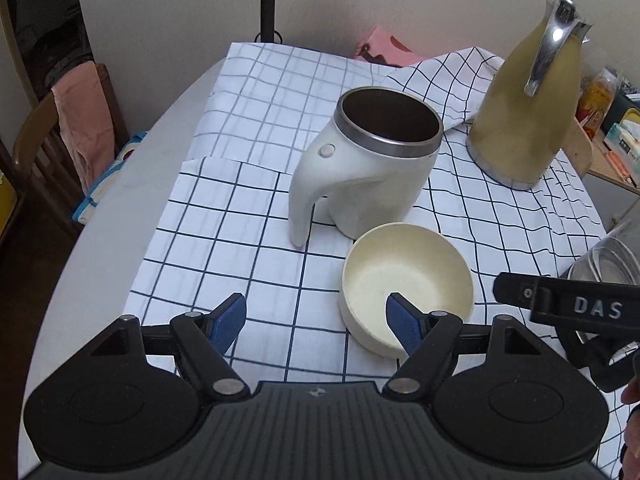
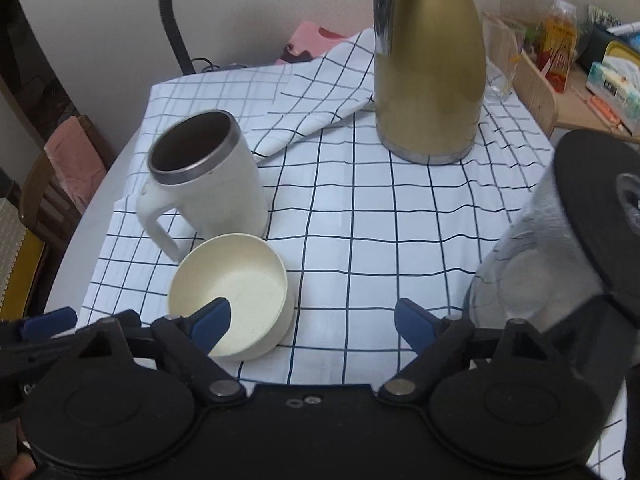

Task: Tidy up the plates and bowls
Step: 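Move both tools to the cream bowl beside the white mug, then close both tools on the rim of the cream bowl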

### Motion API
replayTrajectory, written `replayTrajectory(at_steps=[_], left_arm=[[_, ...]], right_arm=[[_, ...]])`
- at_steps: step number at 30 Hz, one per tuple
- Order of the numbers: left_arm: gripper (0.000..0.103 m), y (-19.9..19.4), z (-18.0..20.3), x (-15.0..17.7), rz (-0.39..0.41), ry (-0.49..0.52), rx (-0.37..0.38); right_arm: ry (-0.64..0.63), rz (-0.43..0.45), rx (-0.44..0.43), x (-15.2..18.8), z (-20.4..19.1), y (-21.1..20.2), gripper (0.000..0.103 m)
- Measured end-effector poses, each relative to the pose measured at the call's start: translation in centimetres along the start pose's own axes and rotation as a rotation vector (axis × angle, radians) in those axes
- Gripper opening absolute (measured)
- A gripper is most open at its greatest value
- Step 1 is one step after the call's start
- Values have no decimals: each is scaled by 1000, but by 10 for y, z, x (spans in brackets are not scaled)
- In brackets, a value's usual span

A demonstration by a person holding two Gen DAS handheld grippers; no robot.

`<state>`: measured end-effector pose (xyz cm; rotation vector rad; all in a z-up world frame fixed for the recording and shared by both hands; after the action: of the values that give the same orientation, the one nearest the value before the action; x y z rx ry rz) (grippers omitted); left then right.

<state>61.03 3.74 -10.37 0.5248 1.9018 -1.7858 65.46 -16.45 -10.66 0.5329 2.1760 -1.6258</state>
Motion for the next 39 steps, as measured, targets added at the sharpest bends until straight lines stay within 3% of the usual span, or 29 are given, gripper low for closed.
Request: replayTrajectory(at_steps=[10, 19, 24, 32, 39], left_arm=[[74, 46, 6, 3, -56, -41, 7], [37, 63, 7, 6, -100, -64, 26], [15, 61, 10, 6, -100, -79, 61], [3, 44, 18, 18, -115, -26, 46], [3, 11, 24, 33, -112, 12, 49]], right_arm=[[39, -72, -20, 0, -3, 56, 56], [27, -88, -33, 4, -7, 71, 32], [18, -92, -56, 7, -9, 70, 12], [-6, -79, -53, 20, -12, 54, 6], [-37, -64, -31, 36, -13, 23, 6]])
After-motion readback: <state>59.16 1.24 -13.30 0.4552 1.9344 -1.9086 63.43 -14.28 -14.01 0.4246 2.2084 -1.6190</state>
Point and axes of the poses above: each gripper's, at about its wrist camera, not at the fingertips, and y roughly the way its jaws point, z to its right, x to its underside, the point moved 2 cm from there along y, roughly the way its jaws point, and after that the axes turned 10 degrees about y, right-handed, at the moved point
